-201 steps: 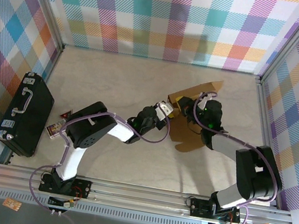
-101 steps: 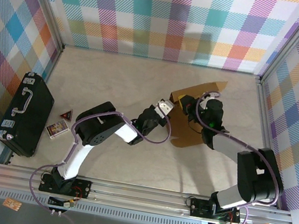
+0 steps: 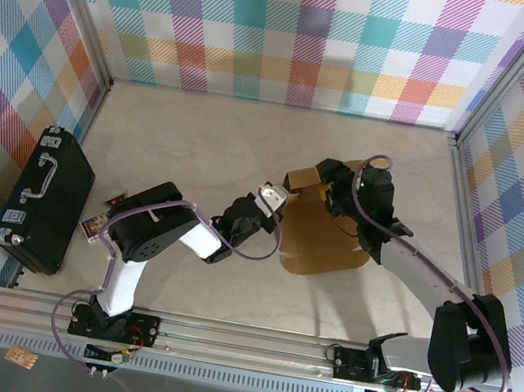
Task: Fold the paper box
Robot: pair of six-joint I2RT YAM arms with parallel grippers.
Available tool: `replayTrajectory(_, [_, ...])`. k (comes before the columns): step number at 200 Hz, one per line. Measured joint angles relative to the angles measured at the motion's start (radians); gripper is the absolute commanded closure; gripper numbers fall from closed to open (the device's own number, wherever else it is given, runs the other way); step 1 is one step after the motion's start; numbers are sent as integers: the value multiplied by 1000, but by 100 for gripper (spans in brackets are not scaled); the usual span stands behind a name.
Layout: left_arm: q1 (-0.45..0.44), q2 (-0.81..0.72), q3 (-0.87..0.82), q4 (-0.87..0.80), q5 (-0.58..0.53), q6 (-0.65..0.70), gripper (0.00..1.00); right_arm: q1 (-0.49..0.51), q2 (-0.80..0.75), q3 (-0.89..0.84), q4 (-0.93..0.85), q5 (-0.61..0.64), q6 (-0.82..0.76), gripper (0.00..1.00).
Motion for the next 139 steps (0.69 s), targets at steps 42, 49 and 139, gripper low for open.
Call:
replayTrajectory(42, [-4,-125,2,-197,42,-34,100,0,43,42,-47,76,-14,59])
replayTrajectory(49, [-4,-134,8,-238,42,-37,100,1,48,42,-55,90,-11,68])
replayTrajectory(139, [-55,-31,160,-404,-102,-48,58,21,98,39,-42,185,87,90])
